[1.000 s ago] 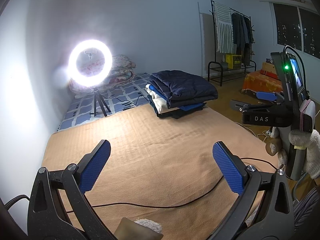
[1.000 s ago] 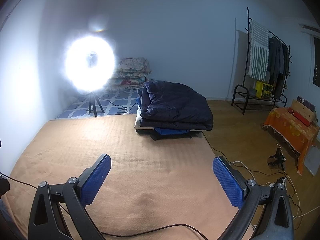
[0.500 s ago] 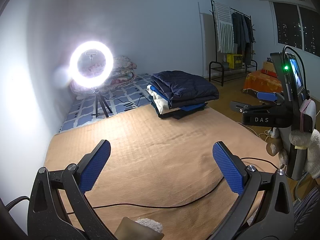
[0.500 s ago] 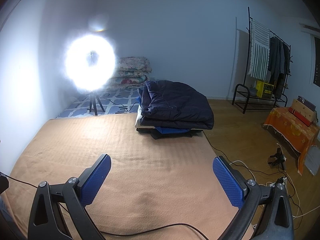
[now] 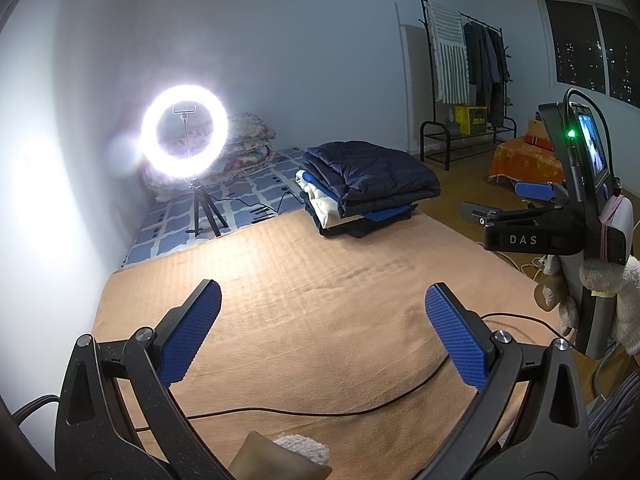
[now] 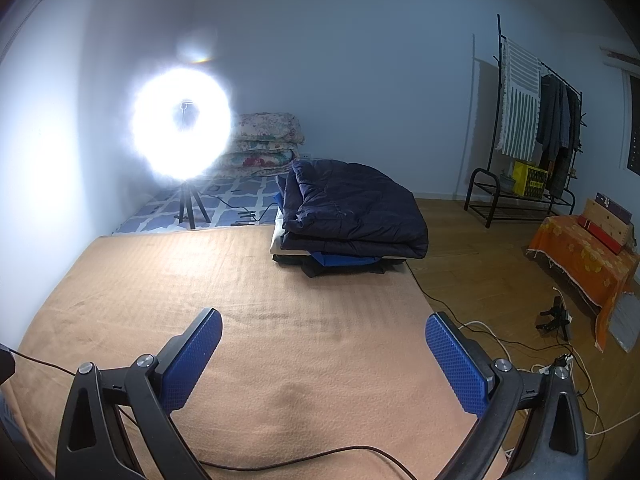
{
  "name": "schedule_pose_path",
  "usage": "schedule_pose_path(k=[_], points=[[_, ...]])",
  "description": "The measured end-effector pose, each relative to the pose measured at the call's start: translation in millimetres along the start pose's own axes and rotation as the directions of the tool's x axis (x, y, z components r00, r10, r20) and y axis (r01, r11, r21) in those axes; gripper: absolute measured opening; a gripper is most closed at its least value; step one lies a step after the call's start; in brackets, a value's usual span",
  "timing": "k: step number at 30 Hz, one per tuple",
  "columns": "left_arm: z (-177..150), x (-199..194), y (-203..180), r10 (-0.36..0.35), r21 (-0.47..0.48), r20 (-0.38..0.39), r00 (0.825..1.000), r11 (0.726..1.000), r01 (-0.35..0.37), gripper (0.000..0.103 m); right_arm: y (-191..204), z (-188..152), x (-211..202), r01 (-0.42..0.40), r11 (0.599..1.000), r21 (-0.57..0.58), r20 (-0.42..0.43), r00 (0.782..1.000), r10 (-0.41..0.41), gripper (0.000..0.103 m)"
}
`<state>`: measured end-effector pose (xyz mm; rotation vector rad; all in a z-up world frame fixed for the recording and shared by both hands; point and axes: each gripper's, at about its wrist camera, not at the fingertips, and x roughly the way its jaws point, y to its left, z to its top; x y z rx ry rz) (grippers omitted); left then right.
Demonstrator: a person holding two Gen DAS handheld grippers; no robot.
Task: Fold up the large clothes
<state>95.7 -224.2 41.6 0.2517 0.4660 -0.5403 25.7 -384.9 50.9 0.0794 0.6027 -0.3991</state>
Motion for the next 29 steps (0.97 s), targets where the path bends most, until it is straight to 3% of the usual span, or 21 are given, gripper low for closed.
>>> schedule_pose_path(k=[29], points=[[-3.4, -6.7, 4.0, 0.030, 0.029, 0.036, 0.999, 0.999, -0.031, 0.103, 0.2, -1.8, 2.6, -0.002, 1.000, -0.007, -0.005, 1.000, 0.002, 0.103]])
